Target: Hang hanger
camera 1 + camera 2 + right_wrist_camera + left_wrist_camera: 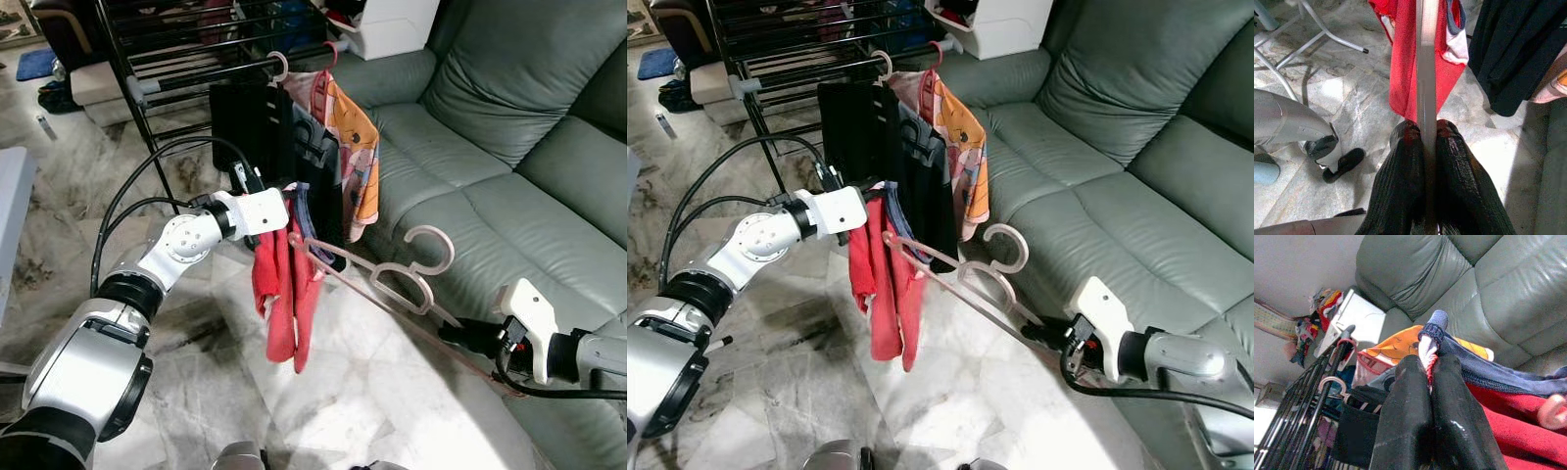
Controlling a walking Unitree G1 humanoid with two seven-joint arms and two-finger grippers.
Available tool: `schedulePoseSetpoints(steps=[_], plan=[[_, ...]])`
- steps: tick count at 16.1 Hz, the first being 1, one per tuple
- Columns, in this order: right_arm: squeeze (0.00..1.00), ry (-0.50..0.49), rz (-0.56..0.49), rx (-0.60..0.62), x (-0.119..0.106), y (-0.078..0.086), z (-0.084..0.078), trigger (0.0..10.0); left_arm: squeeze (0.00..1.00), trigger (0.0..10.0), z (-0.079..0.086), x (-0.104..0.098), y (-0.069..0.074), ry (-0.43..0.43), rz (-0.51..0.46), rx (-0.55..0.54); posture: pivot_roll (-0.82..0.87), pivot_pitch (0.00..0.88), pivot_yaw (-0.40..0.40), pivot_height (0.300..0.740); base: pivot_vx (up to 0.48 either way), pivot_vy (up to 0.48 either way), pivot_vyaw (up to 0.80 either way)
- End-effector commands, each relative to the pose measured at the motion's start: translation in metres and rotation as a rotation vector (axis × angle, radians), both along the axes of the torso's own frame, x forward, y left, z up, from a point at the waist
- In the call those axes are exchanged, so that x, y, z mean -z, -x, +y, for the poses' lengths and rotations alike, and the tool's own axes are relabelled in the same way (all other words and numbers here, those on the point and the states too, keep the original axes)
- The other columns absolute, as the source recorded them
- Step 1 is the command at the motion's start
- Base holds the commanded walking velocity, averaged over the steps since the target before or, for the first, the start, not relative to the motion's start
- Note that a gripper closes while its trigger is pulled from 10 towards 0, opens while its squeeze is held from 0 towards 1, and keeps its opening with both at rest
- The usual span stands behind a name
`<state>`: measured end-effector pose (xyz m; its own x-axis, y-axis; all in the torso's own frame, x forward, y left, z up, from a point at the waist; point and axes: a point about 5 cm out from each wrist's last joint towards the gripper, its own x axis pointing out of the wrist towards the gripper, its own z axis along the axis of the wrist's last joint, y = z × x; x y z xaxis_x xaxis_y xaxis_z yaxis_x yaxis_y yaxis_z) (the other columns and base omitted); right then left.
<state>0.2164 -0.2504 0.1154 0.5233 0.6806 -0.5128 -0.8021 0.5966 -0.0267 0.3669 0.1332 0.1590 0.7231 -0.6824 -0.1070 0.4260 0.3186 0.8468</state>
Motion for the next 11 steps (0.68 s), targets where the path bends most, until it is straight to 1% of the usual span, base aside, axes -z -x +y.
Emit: schedulePoseSetpoints(steps=[1, 3, 6, 9, 11], plan=[[0.00, 0.032, -0.015, -0.009, -0.008, -0.001, -0.007, 10.0, 0.00, 10.0, 0.012, -0.002, -0.003, -0.045, -0.035, -0.049, -0.07, 0.000, 0.004, 0.740, 0.000, 0.000, 0.00], [0.00, 0.066, -0.029, -0.002, -0.010, -0.003, -0.013, 10.0, 0.00, 10.0, 0.016, -0.001, -0.004, -0.064, -0.039, -0.074, -0.07, 0.000, 0.006, 0.740, 0.000, 0.000, 0.00], [0.00, 0.076, -0.028, -0.002, -0.011, -0.003, -0.017, 10.0, 0.00, 10.0, 0.016, -0.003, -0.004, -0.065, -0.034, -0.062, -0.08, 0.000, 0.008, 0.740, 0.000, 0.000, 0.00], [0.00, 0.075, -0.027, 0.003, -0.009, -0.004, -0.018, 10.0, 0.00, 10.0, 0.009, -0.007, -0.002, -0.036, -0.055, -0.017, -0.08, 0.000, 0.008, 0.740, 0.000, 0.000, 0.00], [0.00, 0.077, -0.027, -0.001, -0.008, -0.005, -0.017, 10.0, 0.00, 10.0, 0.002, -0.011, 0.001, -0.007, -0.071, 0.037, -0.08, 0.000, 0.008, 0.740, 0.000, 0.000, 0.00]])
